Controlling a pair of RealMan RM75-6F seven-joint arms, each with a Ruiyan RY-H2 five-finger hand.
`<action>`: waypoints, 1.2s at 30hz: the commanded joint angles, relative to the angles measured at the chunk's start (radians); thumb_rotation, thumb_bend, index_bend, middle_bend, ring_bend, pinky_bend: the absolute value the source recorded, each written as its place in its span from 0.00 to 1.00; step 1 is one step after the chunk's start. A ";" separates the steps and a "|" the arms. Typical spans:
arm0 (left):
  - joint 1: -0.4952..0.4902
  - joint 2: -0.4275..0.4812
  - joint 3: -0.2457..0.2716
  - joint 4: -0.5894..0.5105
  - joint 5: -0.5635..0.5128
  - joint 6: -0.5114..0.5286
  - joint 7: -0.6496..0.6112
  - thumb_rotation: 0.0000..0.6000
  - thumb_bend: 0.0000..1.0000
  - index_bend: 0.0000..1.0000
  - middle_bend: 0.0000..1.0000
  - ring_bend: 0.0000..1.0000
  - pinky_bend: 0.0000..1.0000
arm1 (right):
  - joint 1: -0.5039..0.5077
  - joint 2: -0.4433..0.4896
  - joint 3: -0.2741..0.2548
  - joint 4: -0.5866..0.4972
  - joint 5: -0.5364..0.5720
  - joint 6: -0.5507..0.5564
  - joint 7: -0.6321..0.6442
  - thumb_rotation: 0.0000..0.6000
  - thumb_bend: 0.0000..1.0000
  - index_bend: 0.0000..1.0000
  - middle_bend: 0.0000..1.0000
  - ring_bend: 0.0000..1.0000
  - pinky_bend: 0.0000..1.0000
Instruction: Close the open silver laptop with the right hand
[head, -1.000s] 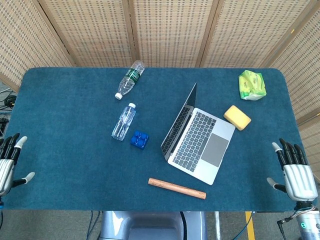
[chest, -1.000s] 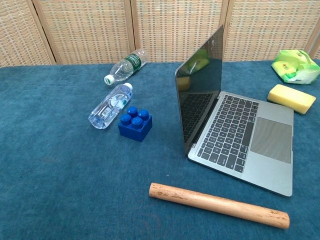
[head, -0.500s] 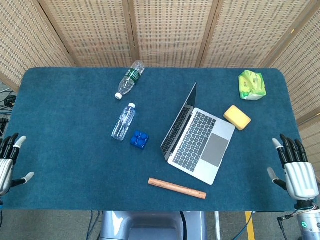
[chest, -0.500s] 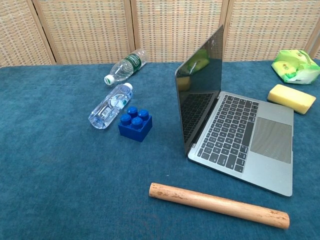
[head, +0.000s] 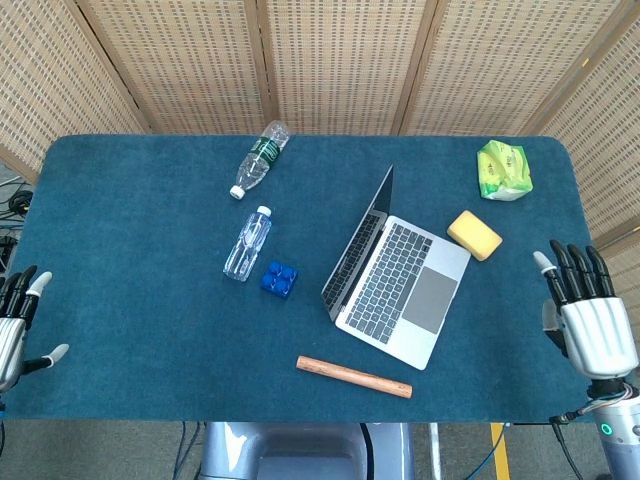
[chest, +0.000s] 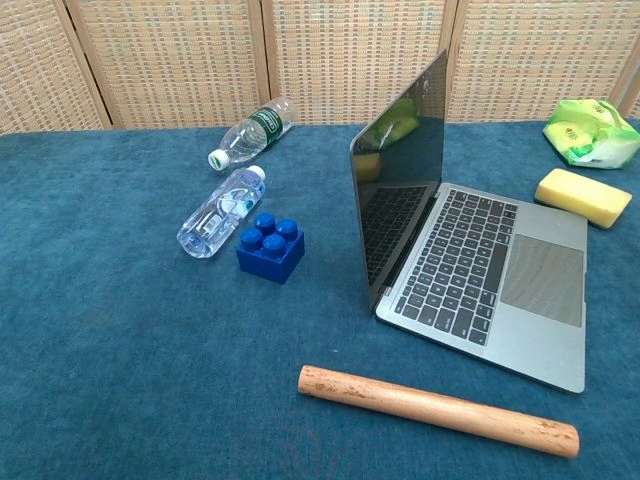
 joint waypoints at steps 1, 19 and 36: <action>-0.001 -0.001 0.001 0.001 0.001 -0.001 0.001 1.00 0.08 0.00 0.00 0.00 0.00 | 0.052 0.026 0.034 -0.039 -0.017 -0.040 -0.078 1.00 0.78 0.13 0.11 0.01 0.07; -0.007 -0.010 0.002 0.009 -0.001 -0.013 0.009 1.00 0.08 0.00 0.00 0.00 0.00 | 0.214 0.077 0.097 -0.159 0.003 -0.238 -0.333 1.00 0.82 0.21 0.19 0.07 0.11; -0.016 -0.022 0.004 0.032 -0.018 -0.041 0.001 1.00 0.08 0.00 0.00 0.00 0.00 | 0.410 0.027 0.160 -0.237 0.129 -0.435 -0.507 1.00 0.85 0.28 0.26 0.15 0.16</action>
